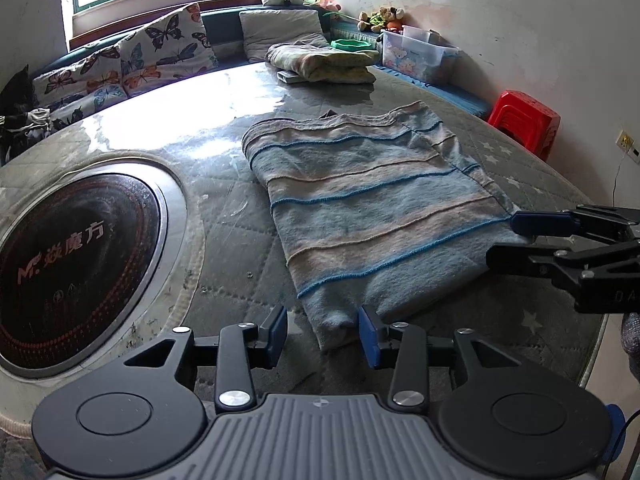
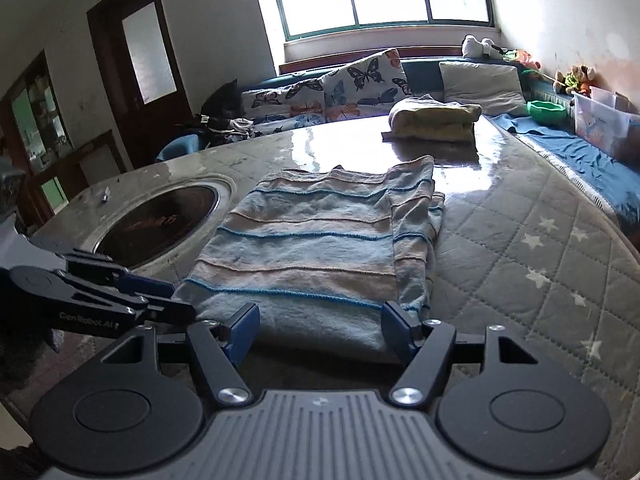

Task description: Fold clothes

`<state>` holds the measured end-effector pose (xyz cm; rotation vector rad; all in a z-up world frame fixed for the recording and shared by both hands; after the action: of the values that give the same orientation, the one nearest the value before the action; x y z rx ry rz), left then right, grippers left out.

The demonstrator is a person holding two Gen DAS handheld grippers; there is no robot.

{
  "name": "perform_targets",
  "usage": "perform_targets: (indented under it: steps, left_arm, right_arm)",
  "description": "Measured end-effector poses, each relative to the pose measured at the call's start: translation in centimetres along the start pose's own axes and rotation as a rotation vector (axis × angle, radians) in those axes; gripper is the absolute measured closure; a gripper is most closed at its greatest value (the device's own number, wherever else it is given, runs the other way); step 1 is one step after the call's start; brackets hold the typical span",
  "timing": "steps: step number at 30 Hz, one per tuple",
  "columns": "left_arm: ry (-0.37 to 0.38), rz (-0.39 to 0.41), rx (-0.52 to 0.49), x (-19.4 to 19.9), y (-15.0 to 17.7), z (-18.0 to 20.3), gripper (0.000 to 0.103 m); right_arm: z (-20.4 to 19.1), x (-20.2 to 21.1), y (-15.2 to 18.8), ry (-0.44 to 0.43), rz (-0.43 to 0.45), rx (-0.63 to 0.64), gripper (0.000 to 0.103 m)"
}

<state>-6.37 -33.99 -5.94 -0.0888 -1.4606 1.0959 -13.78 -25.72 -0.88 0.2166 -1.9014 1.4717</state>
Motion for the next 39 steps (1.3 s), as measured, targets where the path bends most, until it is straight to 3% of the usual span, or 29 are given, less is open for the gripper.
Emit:
perform_targets:
  steps: [14,26,32,33,37,39]
  left_arm:
    - [0.0,-0.009,0.018,0.0,-0.1,-0.1,0.056]
    - [-0.007,-0.012,0.026,-0.1,-0.1,-0.5,0.048]
    - [-0.019,-0.017,0.042,-0.1,-0.1,-0.9,0.034]
    - [-0.021,-0.017,0.044,-0.1,-0.1,-1.0,0.031]
    - [-0.021,-0.014,0.044,-0.1,-0.1,-1.0,0.022]
    - [-0.022,-0.01,0.038,-0.1,-0.1,-0.8,0.016]
  right_arm:
    - [1.6,-4.1,-4.3,-0.028,-0.021,-0.046,0.032]
    - [3.1,-9.2,-7.7,0.044,-0.056,-0.034,0.033]
    - [3.8,-9.5,-8.2,0.062,-0.048,-0.071,0.023]
    - [3.8,-9.4,-8.2,0.064,-0.044,-0.074,0.016]
    - [3.7,-8.2,-7.8,0.086,-0.022,-0.056,0.011]
    - [3.7,-7.6,-7.6,0.1,-0.006,-0.059,0.003]
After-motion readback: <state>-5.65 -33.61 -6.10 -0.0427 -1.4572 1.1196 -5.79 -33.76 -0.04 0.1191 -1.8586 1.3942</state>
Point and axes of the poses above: each gripper's, at about its wrist camera, not at the fingertips, and x roughly against the way its jaws point, z to its right, y to its underside, the point moved 8 cm from there along -x, roughly the way its jaws point, and after that the axes turned 10 degrees about y, right-handed, at the moved point
